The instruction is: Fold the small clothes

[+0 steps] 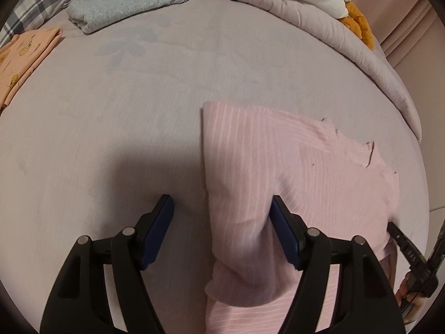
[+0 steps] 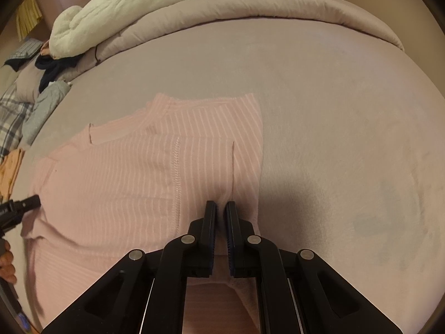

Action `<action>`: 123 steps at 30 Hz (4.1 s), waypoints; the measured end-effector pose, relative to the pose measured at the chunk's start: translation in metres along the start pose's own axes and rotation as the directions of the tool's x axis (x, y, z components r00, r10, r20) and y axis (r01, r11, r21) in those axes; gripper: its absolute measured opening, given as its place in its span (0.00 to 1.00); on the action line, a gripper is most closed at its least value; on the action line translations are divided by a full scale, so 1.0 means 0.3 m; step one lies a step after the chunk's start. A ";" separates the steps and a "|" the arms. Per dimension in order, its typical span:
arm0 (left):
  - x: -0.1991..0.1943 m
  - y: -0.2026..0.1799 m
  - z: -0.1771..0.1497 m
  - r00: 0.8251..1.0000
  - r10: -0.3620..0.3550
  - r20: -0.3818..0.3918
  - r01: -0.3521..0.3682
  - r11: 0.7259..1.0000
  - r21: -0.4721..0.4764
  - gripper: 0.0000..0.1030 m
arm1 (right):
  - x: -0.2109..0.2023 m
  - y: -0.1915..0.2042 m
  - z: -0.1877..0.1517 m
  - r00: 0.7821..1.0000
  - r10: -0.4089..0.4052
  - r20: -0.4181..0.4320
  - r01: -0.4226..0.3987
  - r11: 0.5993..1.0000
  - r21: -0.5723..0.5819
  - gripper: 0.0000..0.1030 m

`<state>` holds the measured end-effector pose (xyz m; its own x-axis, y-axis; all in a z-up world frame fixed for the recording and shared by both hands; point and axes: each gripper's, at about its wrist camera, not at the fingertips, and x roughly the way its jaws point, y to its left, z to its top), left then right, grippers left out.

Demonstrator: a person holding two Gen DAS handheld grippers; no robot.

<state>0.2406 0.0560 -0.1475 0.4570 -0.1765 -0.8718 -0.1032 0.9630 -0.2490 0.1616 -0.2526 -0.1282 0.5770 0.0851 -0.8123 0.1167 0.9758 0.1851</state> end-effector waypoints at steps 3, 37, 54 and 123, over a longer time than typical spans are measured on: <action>-0.009 -0.005 0.012 1.000 -0.010 0.016 0.010 1.000 -0.009 0.67 | -0.006 -0.008 -0.008 1.000 0.002 0.003 -0.002 1.000 0.006 0.06; -0.197 0.053 -0.275 0.997 -0.075 0.034 0.075 0.997 -0.022 0.75 | -0.081 0.007 -0.033 0.999 -0.027 0.025 0.027 1.000 -0.015 0.23; -0.277 0.096 -0.547 0.993 -0.116 -0.021 0.116 0.993 -0.012 0.83 | -0.348 -0.107 -0.351 0.999 0.033 0.039 -0.034 0.999 0.011 0.64; -0.301 -0.004 -0.396 0.988 -0.143 0.064 0.139 0.989 0.060 0.67 | -0.250 -0.166 -0.223 0.998 0.025 0.055 -0.025 1.000 -0.002 0.45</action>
<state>0.0944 0.0465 -0.1187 0.5229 -0.2985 -0.7984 0.0143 0.9396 -0.3419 0.0584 -0.2939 -0.1134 0.6232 0.0985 -0.7758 0.1004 0.9737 0.2043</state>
